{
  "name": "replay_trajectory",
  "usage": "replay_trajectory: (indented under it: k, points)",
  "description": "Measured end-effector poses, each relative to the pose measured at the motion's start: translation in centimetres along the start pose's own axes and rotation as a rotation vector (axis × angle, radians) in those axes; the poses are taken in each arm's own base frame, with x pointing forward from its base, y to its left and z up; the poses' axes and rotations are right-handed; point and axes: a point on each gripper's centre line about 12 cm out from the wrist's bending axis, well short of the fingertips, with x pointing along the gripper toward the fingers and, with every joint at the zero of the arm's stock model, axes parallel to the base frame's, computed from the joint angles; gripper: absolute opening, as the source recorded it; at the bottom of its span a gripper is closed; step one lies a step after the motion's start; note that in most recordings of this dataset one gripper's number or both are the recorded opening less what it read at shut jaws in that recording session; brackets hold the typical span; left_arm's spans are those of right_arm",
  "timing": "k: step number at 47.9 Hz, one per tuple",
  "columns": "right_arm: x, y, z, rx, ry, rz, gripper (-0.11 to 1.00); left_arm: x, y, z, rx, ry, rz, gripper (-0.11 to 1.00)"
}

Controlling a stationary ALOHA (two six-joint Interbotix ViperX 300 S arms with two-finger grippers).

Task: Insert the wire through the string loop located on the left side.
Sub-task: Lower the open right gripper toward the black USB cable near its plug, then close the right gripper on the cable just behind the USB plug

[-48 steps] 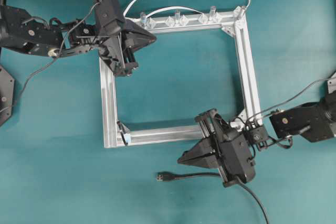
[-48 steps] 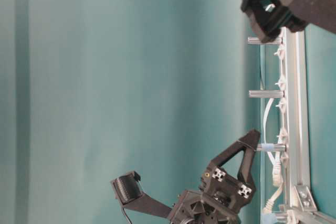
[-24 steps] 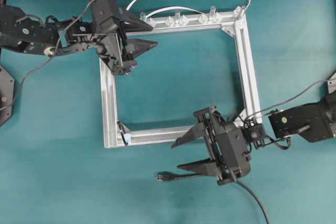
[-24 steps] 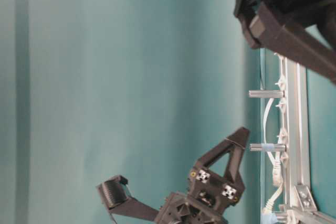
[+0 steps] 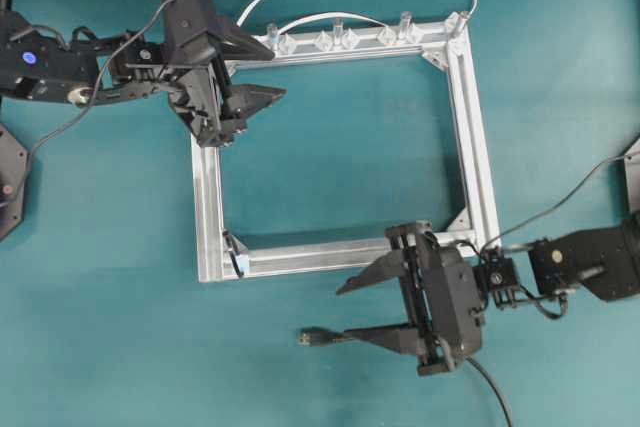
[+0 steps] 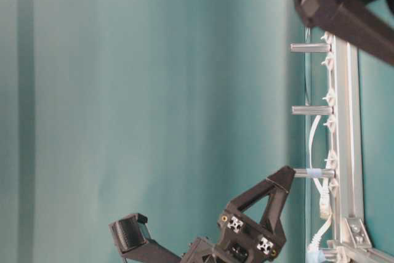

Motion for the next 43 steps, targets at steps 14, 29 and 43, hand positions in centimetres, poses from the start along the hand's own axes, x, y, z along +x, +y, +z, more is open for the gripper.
replay_trajectory:
  k: [14, 29, 43]
  points:
    - [0.1, 0.9, -1.6, 0.024, 0.044, -0.059, 0.63, -0.1, 0.0, -0.4, 0.003, 0.012, 0.0, 0.74]
    - [1.0, 1.6, -2.8, 0.045, 0.072, -0.078, 0.63, -0.2, -0.3, -0.8, 0.006, 0.025, -0.008, 0.75]
    - [1.7, 1.5, -3.5, 0.057, 0.087, -0.096, 0.63, -1.6, -0.3, -1.4, 0.008, 0.024, -0.01, 0.75]
